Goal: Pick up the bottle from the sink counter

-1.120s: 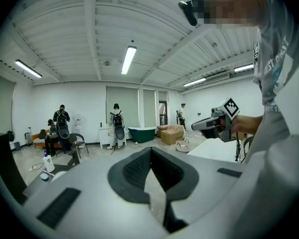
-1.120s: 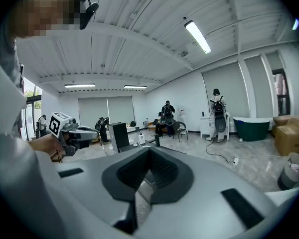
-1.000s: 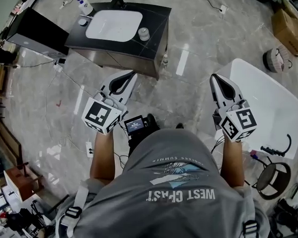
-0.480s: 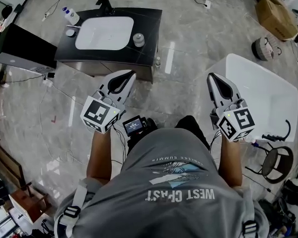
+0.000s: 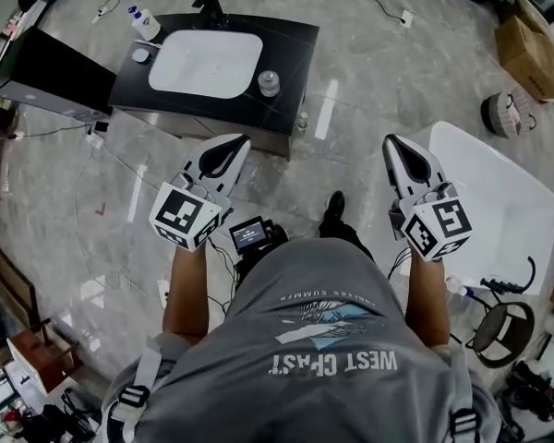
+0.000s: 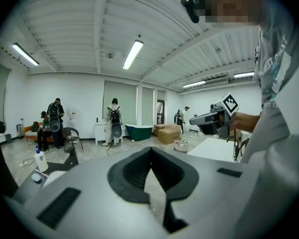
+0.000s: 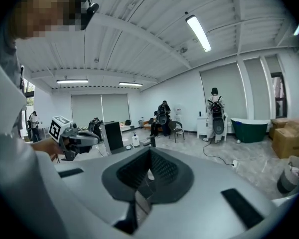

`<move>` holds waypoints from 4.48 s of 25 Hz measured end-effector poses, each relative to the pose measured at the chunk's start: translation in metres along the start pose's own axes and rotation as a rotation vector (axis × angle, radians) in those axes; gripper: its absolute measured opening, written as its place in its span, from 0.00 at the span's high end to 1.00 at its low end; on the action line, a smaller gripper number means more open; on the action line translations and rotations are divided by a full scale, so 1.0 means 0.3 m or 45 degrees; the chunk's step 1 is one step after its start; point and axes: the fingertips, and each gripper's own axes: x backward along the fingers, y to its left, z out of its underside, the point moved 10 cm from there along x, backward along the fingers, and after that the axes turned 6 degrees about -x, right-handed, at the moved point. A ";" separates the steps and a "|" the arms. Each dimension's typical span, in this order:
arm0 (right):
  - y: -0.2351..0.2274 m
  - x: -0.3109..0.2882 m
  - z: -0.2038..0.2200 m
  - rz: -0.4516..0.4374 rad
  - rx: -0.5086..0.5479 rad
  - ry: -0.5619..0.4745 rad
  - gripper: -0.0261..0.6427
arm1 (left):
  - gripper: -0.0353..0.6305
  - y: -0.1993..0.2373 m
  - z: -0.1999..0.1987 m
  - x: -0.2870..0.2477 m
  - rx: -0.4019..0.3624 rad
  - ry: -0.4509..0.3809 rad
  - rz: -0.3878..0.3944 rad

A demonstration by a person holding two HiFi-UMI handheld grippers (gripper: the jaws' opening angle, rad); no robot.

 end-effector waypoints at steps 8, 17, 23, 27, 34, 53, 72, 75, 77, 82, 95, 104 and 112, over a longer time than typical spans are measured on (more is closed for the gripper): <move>-0.192 -0.130 -0.064 -0.139 0.007 0.033 0.97 | 0.94 -0.002 -0.046 -0.139 0.023 0.039 -0.120; -0.360 -0.244 -0.089 -0.304 -0.014 0.062 0.97 | 0.94 -0.035 -0.069 -0.266 0.043 0.119 -0.239; -0.422 -0.302 -0.070 -0.390 -0.030 0.079 0.97 | 0.94 -0.060 -0.067 -0.303 0.046 0.171 -0.295; -0.418 -0.337 -0.059 -0.400 -0.037 0.078 0.97 | 0.94 -0.034 -0.040 -0.309 0.060 0.198 -0.272; -0.377 -0.345 -0.098 -0.267 -0.046 0.059 0.97 | 0.94 0.106 -0.010 -0.356 0.061 0.159 -0.158; -0.195 -0.449 -0.162 0.042 -0.042 0.024 0.97 | 0.94 0.447 0.047 -0.429 0.025 0.068 0.138; -0.257 -0.630 -0.174 -0.117 -0.007 0.149 0.97 | 0.94 0.474 0.193 -0.495 0.158 0.142 0.036; -0.283 -0.652 -0.167 -0.136 -0.008 0.173 0.97 | 0.94 0.468 0.228 -0.512 0.186 0.161 0.020; -0.294 -0.669 -0.160 -0.148 -0.015 0.188 0.97 | 0.94 0.467 0.254 -0.525 0.200 0.178 0.020; -0.320 -0.702 -0.136 -0.178 -0.024 0.232 0.97 | 0.94 0.460 0.314 -0.569 0.224 0.222 0.029; -0.350 -0.757 -0.090 -0.221 -0.041 0.327 0.97 | 0.77 0.458 0.493 -0.650 0.285 0.340 0.003; -0.371 -0.792 -0.062 -0.242 -0.055 0.390 0.97 | 0.65 0.451 0.587 -0.705 0.298 0.396 -0.004; -0.380 -0.845 -0.035 -0.262 -0.074 0.433 0.97 | 0.46 0.451 0.678 -0.760 0.276 0.447 -0.010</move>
